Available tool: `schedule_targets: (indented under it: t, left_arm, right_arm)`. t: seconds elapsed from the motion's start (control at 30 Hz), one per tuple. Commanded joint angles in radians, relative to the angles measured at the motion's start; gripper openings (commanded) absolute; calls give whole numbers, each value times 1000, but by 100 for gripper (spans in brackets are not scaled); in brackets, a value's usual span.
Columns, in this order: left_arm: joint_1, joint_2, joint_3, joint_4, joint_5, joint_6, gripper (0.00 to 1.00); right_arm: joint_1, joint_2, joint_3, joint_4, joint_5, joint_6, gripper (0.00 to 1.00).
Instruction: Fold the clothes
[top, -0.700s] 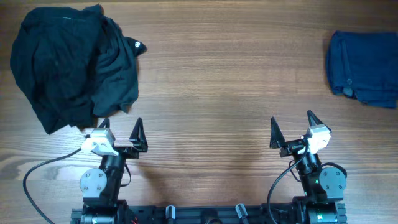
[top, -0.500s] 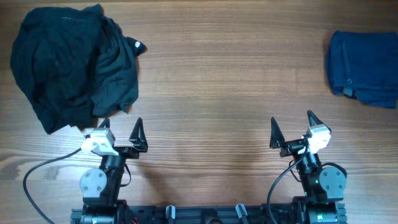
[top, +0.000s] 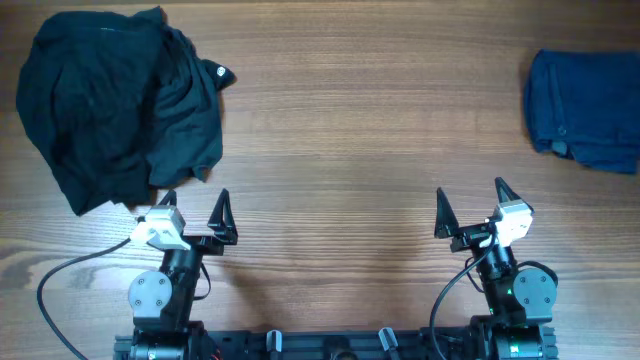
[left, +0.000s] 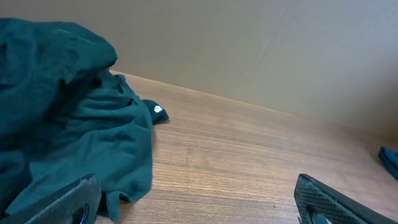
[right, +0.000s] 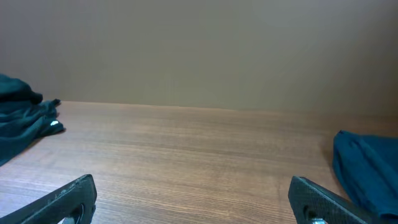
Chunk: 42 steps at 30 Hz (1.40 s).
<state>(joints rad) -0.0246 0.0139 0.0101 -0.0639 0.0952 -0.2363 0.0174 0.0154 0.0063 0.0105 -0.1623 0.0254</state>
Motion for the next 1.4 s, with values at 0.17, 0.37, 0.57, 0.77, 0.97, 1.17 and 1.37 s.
schedule_targets:
  t: [0.17,0.37,0.57,0.77,0.97,1.17,1.37]
  left_arm:
    - [8,-6,-5,-5,-6,20,100]
    - [8,-6,-4,-5,-6,20,100]
    - [8,-6,-4,-5,-6,20,100]
    - [8,-6,-4,12,145,17,100]
    - [8,58,3,7,183,-63,100]
    - [8,238,111,-13,204,-59,100]
    - [10,544,407,-134,192,-47,100]
  right_arm:
    - [1,1,-1,-2,40,-25,100]
    - [1,0,-1,-1,63,-25,100]
    - [1,0,-1,0,63,-26,100]
    - [1,0,-1,83,61,27,100]
    - [1,2,31,39,6,43,100]
    - [1,119,152,-5,0,50,100]
    - [1,463,399,-41,-54,53,100]
